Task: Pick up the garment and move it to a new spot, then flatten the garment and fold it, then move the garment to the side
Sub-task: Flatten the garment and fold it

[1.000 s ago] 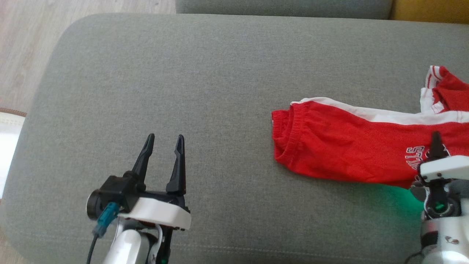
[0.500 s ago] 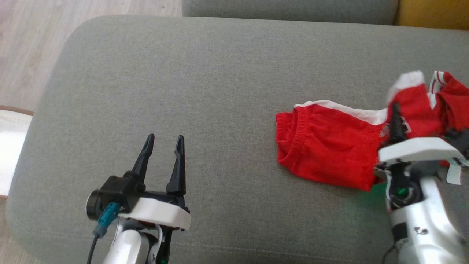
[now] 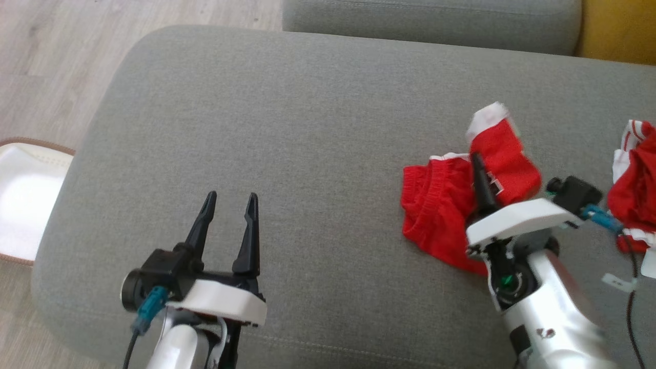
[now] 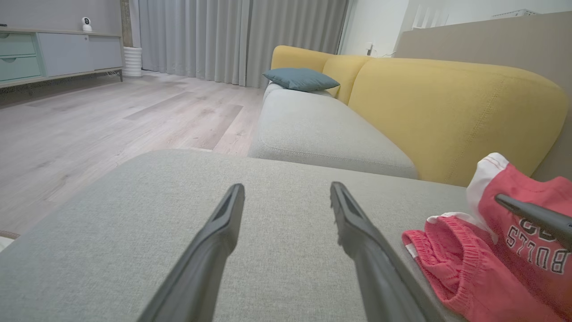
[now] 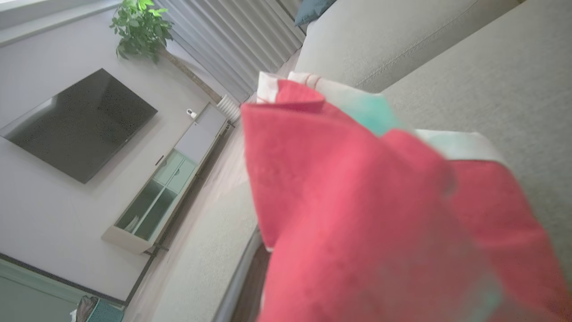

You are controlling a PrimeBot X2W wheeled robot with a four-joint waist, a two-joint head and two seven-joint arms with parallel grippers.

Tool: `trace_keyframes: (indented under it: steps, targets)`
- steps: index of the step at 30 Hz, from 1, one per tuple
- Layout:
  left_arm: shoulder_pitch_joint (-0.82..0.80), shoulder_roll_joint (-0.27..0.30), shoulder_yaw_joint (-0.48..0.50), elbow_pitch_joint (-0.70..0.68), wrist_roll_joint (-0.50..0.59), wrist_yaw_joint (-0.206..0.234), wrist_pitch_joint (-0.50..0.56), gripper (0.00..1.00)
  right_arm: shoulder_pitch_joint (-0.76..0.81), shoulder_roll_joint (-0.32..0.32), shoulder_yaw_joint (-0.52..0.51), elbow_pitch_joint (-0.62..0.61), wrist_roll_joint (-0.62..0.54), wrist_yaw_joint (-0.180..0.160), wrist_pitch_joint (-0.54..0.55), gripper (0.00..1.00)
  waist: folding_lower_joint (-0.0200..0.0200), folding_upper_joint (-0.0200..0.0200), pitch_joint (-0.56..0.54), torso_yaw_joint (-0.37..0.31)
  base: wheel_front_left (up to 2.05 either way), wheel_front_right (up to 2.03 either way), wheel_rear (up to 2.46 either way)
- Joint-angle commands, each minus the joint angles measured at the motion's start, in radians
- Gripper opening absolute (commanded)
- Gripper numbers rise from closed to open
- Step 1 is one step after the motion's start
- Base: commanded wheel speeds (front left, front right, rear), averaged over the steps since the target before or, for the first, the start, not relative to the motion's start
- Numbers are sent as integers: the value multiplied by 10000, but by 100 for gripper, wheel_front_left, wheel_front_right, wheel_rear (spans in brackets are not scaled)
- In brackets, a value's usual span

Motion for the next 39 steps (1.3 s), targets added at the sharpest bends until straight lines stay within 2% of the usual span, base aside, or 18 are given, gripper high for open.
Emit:
trace_keyframes:
  steps: [1,2,3,16,20,25,31,35,39]
  targets:
    - [-101,45,382,-327,41,-13,-59,100,-164,-13,475,-104,-11,-7,-112,14,0,-1,-24,80,0,0,0]
    - [-94,45,389,-333,40,-13,-59,100,-180,-13,585,-1,-57,-7,-171,73,0,-1,-24,105,0,0,0]
    - [-89,45,396,-338,39,-15,-59,100,-188,-13,700,108,-41,-7,-191,100,0,-1,-26,129,0,0,0]
    - [-59,45,458,-360,31,-3,-59,100,-99,-13,2887,720,445,-7,-134,100,0,-1,18,148,0,0,0]
    - [-114,45,442,-381,12,14,-59,100,-200,-13,3558,1419,732,-7,387,100,0,-1,80,99,0,0,0]
    - [-127,45,462,-352,23,16,-59,100,-283,-13,4522,1629,927,-7,986,100,0,-1,79,-42,0,0,0]
    - [-109,45,618,-401,56,29,-59,100,-705,-13,4476,1801,465,-7,180,100,0,-1,-30,-382,0,0,0]
    - [-132,45,770,-489,63,11,-59,100,-1165,-52,4098,2017,-847,-7,-664,100,0,-1,-82,-677,0,0,0]
    - [-186,45,825,-648,67,0,-59,100,-1368,-377,3396,1929,-2179,-7,-1163,100,0,-1,-127,-969,0,0,0]
